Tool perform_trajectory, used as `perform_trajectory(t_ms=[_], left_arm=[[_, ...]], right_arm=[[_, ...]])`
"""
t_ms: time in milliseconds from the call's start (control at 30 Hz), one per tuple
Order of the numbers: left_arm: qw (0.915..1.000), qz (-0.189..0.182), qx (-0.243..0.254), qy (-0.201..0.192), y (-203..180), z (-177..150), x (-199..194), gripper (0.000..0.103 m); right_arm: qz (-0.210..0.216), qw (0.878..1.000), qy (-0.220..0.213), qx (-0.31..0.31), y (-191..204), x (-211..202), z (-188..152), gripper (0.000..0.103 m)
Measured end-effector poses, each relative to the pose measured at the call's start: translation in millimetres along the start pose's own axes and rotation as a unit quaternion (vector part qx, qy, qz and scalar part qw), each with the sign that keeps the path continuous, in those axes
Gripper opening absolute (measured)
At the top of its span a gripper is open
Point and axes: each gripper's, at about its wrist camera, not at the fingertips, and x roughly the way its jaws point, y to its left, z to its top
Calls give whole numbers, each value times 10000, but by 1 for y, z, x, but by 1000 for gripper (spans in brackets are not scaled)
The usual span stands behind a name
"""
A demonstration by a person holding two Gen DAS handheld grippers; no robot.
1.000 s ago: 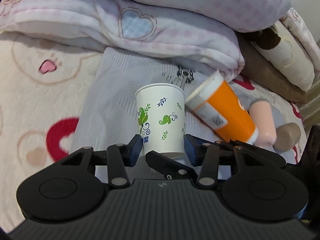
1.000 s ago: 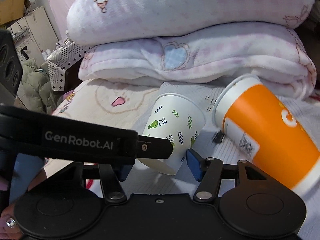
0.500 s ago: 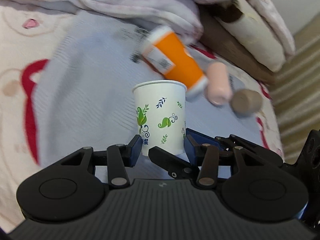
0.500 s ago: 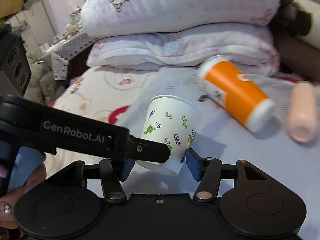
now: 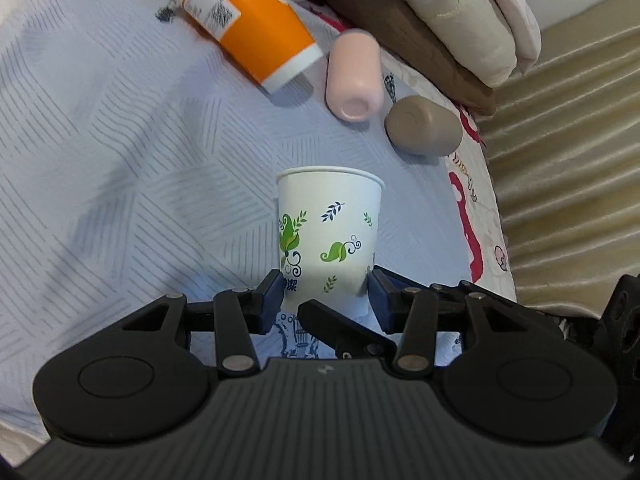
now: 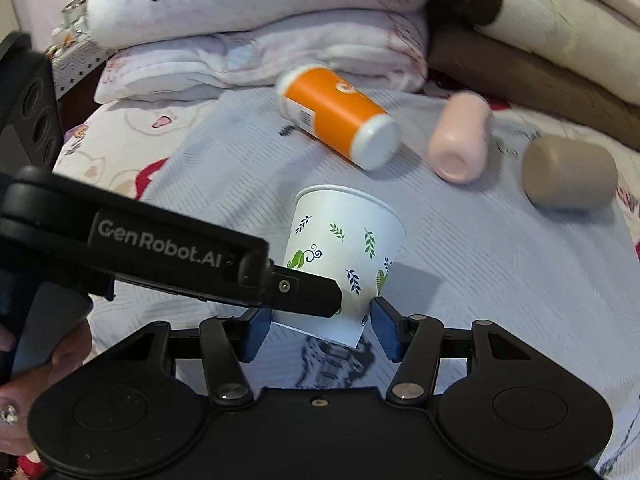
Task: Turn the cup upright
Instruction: 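Lift and rotate the white cup with the left gripper, rim up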
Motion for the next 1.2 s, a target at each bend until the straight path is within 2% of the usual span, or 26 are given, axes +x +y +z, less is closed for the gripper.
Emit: perform_trajectory(t_ms=[200, 300, 367, 400, 467, 567, 700, 833, 900, 933, 1000, 1200], left_arm=[[9999, -10, -11, 127, 3, 2, 13, 45], [9999, 51, 82, 81, 5, 3, 10, 52], [9998, 109, 179, 4, 9, 7, 4, 61], [9997, 93, 203, -43, 10, 9, 2, 64], [9998, -2, 168, -108, 14, 11, 0, 70], [9997, -209, 104, -87, 16, 13, 4, 70], [9989, -472, 26, -80, 17, 17, 11, 69], [9991, -419, 102, 26, 14, 20, 22, 65], [9990, -414, 144, 1, 15, 20, 25, 62], [9991, -385, 182, 15, 16, 19, 27, 58], [9988, -381, 300, 34, 17, 18, 29, 57], [9956, -282, 897, -57, -1, 15, 27, 56]], right_arm=[[44, 9998, 152, 157, -8, 9, -8, 61], [186, 9995, 186, 183, -13, 10, -7, 62], [252, 9991, 226, 256, -19, 8, -7, 69], [275, 9989, 233, 293, -23, 8, -6, 76], [441, 9982, 271, 318, -30, 5, -2, 80], [773, 9952, 405, 443, -43, 5, 6, 83], [1303, 9862, 885, 502, -57, 20, 14, 84], [1247, 9881, 897, -13, -48, 30, 16, 81], [1289, 9870, 955, -91, -46, 36, 17, 73], [1381, 9854, 990, -64, -47, 38, 18, 73], [1431, 9847, 990, -79, -48, 40, 17, 72], [1304, 9877, 773, -382, -44, 31, 9, 72]])
